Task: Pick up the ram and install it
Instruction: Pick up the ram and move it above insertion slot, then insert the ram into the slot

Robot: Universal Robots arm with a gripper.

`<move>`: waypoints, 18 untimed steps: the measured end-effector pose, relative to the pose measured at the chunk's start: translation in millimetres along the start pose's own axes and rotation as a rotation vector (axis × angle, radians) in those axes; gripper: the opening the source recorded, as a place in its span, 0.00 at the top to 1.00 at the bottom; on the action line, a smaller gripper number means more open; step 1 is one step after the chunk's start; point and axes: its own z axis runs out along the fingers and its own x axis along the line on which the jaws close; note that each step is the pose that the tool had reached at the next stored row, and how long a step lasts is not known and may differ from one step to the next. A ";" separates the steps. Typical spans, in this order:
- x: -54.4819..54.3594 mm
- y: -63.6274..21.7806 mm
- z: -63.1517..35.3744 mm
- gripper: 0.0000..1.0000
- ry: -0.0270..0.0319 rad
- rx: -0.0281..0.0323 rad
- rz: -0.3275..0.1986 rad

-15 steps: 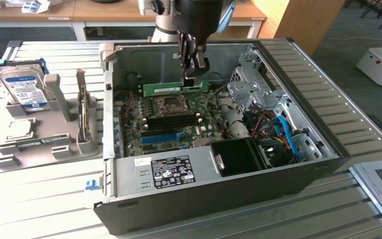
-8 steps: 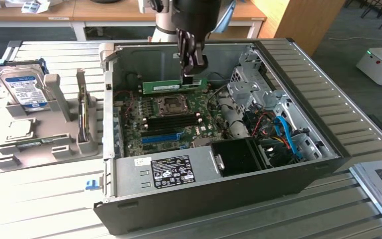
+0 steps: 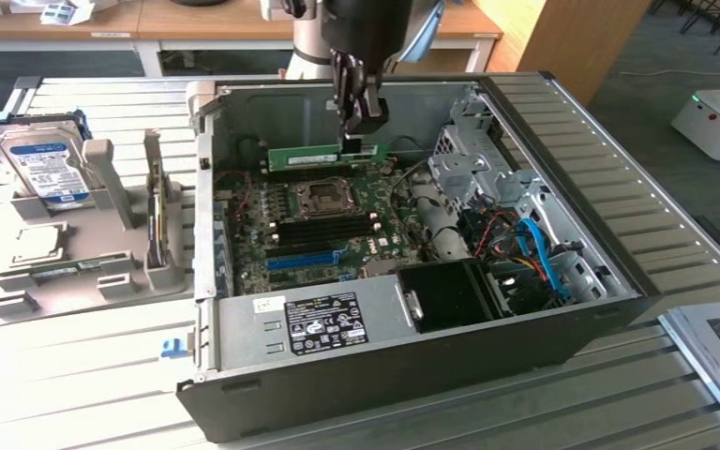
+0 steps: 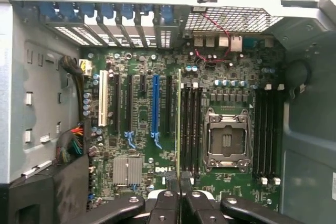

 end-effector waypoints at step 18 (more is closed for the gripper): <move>-13.9 0.0 1.0 0.88 0.0000 0.0004 0.001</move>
